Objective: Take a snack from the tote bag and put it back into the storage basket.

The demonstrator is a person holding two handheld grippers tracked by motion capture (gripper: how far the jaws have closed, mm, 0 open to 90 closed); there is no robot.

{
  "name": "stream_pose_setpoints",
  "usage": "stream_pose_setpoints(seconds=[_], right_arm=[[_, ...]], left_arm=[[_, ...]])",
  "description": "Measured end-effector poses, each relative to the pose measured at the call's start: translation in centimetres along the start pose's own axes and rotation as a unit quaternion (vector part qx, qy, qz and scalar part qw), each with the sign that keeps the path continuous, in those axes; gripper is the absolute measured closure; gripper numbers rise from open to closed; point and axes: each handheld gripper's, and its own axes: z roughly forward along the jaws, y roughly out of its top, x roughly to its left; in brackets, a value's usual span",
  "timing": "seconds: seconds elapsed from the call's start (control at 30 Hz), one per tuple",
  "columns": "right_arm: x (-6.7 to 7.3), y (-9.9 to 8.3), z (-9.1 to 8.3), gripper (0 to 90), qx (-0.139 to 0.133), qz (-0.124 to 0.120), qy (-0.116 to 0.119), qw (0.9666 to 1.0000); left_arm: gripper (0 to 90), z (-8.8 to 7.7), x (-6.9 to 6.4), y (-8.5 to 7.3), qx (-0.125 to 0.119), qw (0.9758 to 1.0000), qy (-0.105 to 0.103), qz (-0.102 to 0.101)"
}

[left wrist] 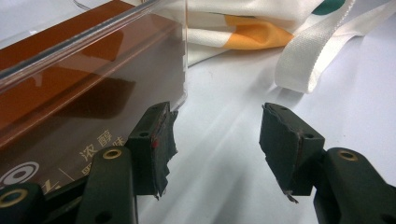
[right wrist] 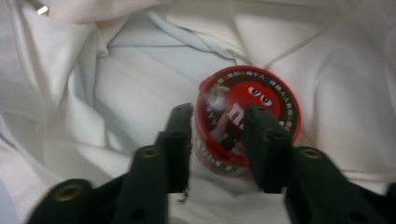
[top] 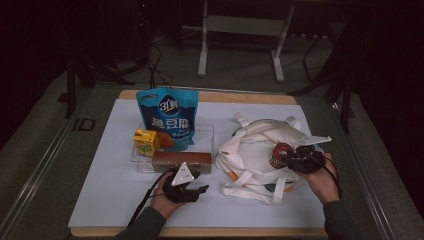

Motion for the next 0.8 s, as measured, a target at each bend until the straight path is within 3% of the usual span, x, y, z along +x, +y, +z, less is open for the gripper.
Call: stream_pose_setpoints(seconds=[0.07, 0.4, 0.53, 0.8], right_arm=[[-0.5, 0.3, 0.2, 52.9, 0.000, 0.008, 0.002, 1.0000], [-1.5, 0.7, 1.2, 35.2, 0.019, 0.015, -0.004, 0.9997], [-1.9, 0.8, 1.4, 30.9, 0.023, 0.023, -0.001, 0.9995], [-2.1, 0.8, 2.8, 24.1, 0.057, 0.018, 0.000, 0.9982]], left_arm=[[44.3, 0.0, 0.0, 0.0, 0.000, 1.0000, 0.000, 0.000], [43.5, 0.0, 0.0, 0.0, 0.000, 1.0000, -0.001, -0.003], [43.5, 0.0, 0.1, 0.0, 0.001, 1.0000, -0.001, -0.002], [43.3, 0.0, 0.1, 0.0, 0.001, 1.0000, -0.001, -0.004]])
